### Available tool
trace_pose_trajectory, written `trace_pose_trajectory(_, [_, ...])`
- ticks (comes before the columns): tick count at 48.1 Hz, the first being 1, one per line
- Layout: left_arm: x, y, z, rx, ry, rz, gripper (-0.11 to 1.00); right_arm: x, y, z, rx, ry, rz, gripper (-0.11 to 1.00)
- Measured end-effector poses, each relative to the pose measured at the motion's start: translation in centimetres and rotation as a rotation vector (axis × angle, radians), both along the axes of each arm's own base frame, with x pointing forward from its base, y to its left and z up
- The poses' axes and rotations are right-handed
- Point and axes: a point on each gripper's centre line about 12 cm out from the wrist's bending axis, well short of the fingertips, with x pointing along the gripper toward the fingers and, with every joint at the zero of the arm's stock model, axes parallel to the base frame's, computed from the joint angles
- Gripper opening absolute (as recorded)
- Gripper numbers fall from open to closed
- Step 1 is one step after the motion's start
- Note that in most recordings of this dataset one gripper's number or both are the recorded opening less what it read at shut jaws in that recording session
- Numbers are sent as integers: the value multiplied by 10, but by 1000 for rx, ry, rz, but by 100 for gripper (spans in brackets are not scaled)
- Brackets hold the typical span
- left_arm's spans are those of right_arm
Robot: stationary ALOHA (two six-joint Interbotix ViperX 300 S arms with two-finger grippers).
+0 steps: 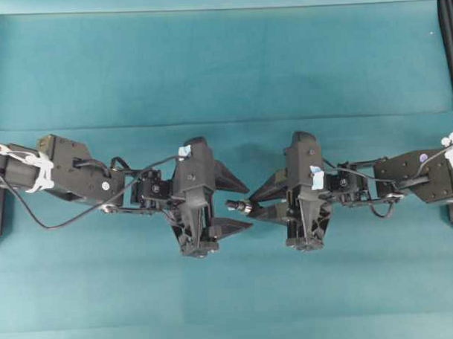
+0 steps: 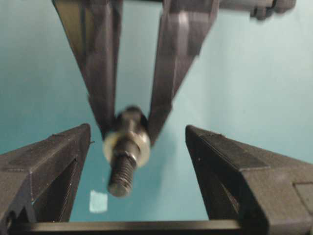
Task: Insert the washer onto the shaft with both hands.
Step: 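Open the left gripper and pull it back from the shaft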
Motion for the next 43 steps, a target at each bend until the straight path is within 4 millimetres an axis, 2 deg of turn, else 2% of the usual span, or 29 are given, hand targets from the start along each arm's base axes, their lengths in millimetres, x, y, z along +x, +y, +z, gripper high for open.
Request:
trace_pose_trajectory(18, [-12, 1, 4, -1, 18, 2, 85, 0, 0, 0, 0, 0, 0, 0])
trace_pose_trajectory(43, [-54, 2, 11, 8, 121, -1, 85, 0, 0, 0, 0, 0, 0, 0])
